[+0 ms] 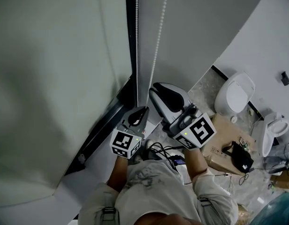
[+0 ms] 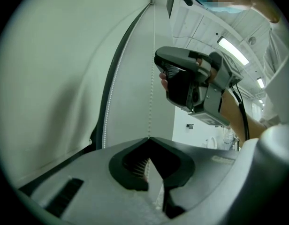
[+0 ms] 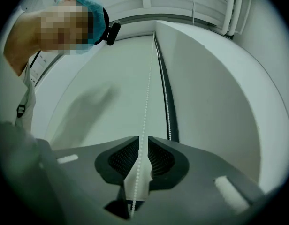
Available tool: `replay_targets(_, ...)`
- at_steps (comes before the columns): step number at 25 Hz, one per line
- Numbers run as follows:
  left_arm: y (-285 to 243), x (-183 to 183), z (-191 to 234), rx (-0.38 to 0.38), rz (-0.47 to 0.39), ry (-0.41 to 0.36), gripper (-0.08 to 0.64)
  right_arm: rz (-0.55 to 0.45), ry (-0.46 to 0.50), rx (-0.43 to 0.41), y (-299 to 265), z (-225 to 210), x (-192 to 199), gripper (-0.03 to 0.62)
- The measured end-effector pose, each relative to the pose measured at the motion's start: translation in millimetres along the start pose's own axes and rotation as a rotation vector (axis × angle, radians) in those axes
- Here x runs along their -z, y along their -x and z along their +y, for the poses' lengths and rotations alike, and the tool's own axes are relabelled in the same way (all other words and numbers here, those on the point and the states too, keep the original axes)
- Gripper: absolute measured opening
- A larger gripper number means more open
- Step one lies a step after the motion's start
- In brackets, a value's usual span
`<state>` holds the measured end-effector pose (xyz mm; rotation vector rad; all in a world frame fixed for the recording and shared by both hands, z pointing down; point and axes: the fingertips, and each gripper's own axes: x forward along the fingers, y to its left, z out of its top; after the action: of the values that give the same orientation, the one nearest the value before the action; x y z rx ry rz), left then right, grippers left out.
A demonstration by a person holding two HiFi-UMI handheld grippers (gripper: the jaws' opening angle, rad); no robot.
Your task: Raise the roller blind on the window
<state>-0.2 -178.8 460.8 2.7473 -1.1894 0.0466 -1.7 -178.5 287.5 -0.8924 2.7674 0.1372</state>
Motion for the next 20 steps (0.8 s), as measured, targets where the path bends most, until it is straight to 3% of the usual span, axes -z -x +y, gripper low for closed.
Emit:
replay_targets(5,7,2,-3,0.004,0.002,0.0,0.008,-0.001,0.004,-0.025,-10,10,-1,0.072)
replay_targets(7,8,3,-4,0.005,0.002,0.003,0.008,0.001,-0.004,-0.027,-12,10,-1,0.026)
replay_targets(12,10,1,-2,0.006,0.004,0.015,0.008,0.009,-0.018,-0.034,-15,10,-1,0.018)
replay_targets(18,17,9,-8,0.051,-0.011,0.103,0.008,-0.01,0.009,-0.012,-6,14,3,0.017)
replay_targets(20,20,12,-8,0.046,-0.005,0.092,0.008,-0.012,0.022,-0.006,-3,18,6,0.017)
